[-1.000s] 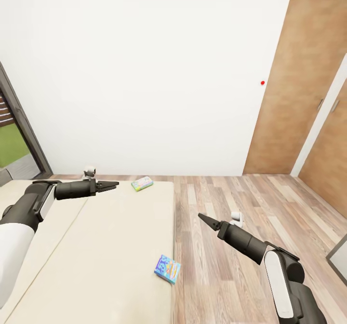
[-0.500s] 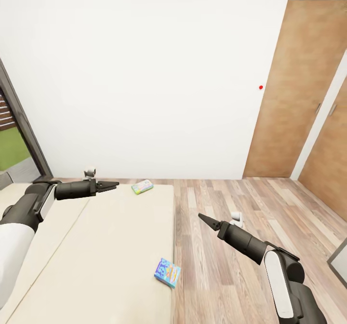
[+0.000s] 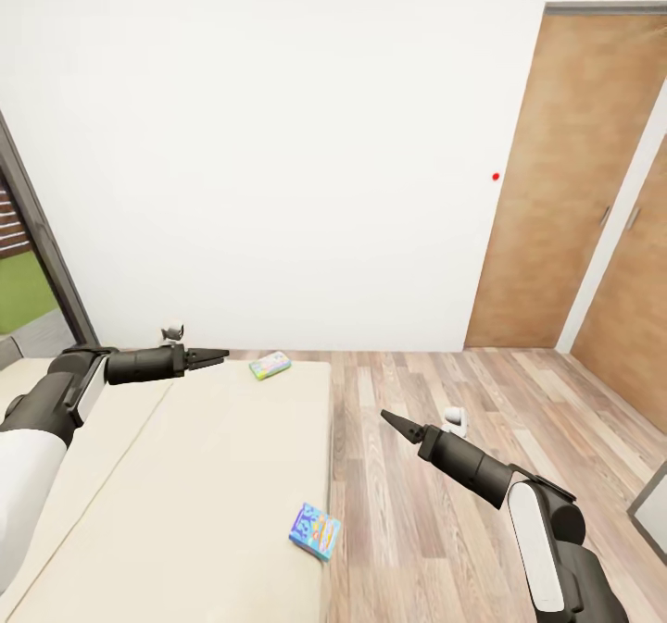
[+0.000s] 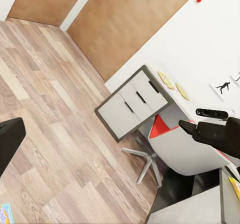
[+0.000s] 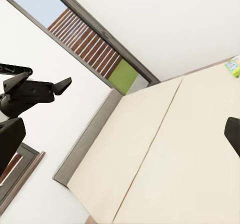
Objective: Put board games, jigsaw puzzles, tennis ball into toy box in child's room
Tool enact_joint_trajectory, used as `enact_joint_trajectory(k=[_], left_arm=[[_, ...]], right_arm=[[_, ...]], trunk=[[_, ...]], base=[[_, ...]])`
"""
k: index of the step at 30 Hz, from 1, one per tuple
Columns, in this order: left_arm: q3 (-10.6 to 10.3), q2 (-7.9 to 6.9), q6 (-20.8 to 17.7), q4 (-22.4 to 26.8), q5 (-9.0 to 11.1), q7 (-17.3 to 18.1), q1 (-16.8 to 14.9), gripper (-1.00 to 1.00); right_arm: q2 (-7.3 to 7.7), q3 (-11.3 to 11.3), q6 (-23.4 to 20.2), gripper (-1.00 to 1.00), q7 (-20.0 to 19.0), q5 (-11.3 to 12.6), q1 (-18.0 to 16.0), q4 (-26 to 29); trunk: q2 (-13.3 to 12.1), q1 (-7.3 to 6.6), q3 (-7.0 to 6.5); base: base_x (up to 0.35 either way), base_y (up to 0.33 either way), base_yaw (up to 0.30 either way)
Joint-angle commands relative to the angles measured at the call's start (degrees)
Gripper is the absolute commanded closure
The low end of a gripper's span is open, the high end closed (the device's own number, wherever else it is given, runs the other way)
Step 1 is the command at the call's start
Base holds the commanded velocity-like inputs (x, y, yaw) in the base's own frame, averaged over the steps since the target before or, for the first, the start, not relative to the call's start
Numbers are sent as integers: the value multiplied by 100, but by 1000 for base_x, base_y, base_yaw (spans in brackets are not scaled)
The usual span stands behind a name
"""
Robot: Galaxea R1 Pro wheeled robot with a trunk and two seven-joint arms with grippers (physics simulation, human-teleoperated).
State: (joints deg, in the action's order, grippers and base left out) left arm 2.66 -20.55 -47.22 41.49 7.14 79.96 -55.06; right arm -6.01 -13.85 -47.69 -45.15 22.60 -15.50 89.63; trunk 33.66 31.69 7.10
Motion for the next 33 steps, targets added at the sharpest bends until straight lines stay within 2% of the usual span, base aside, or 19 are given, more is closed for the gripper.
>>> enact_joint_trajectory(k=[1, 16, 33], left_arm=[[-2, -1, -60, -1, 13, 12, -5, -100], [-2, -1, -63, -1, 7, 19, -5, -100], [-2, -1, -68, -1, 11, 4, -5, -100]], right_arm=[[-6, -13, -30, -100, -20, -1, -6, 2], [-5, -13, -30, -100, -20, -1, -6, 2], [-14, -9, -23, -100, -38, -3, -6, 2]], trunk=[[8, 2, 1], [8, 2, -121], [8, 2, -139]], base=[[0, -13, 0], [0, -2, 0], [0, 0, 0]])
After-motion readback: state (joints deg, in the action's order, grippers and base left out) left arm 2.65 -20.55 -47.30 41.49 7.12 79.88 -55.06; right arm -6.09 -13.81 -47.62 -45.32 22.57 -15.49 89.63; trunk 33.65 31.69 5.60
